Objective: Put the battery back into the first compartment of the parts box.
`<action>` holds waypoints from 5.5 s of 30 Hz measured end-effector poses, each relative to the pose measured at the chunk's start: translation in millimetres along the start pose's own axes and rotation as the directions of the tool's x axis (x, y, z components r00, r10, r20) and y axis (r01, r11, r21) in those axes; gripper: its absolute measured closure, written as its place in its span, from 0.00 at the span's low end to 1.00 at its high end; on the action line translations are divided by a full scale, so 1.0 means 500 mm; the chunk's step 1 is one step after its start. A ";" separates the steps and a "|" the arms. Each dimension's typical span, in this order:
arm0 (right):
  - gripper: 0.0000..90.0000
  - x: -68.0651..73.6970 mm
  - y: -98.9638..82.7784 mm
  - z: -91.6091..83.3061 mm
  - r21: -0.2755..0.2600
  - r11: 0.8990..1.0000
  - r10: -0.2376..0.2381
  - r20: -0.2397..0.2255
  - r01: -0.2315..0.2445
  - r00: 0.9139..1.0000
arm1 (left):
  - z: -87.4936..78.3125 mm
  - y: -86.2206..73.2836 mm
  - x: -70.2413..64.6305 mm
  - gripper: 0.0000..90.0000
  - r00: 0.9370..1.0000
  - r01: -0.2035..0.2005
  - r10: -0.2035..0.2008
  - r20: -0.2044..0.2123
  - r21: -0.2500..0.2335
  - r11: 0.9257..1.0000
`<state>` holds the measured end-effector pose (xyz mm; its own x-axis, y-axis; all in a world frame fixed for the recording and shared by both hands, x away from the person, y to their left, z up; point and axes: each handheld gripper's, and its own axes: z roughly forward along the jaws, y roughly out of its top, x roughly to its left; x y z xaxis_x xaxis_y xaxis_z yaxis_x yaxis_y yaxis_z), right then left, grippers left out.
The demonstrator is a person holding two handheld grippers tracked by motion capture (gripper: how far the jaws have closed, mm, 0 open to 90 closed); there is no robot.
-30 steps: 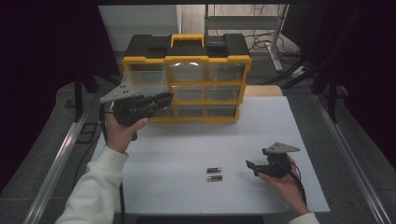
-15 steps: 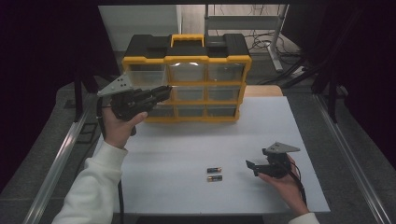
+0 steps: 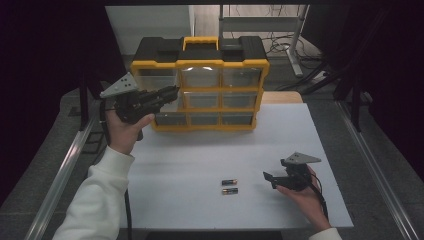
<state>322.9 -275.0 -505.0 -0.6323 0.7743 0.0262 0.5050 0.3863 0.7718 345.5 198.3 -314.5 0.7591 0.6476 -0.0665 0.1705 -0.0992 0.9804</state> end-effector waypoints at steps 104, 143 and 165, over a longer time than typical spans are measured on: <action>0.16 0.000 0.000 -0.002 -0.002 1.000 0.000 0.004 0.000 1.000 | 0.039 -0.076 -0.094 0.25 0.980 -0.067 0.046 0.192 0.104 0.992; 0.16 0.000 0.000 -0.002 -0.006 1.000 -0.002 0.004 0.002 1.000 | 0.148 -0.190 -0.115 0.27 0.982 -0.092 0.037 0.186 0.298 0.950; 0.16 0.001 0.000 -0.002 -0.008 1.000 -0.002 0.002 0.002 1.000 | 0.213 -0.238 -0.132 0.27 0.977 -0.115 0.034 0.211 0.385 0.915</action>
<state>322.0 -275.1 -504.2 -0.6319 0.7747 0.0233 0.4994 0.3839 0.7767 342.0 87.0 -446.3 0.8798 0.4701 -0.0703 0.3107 -0.4567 0.8336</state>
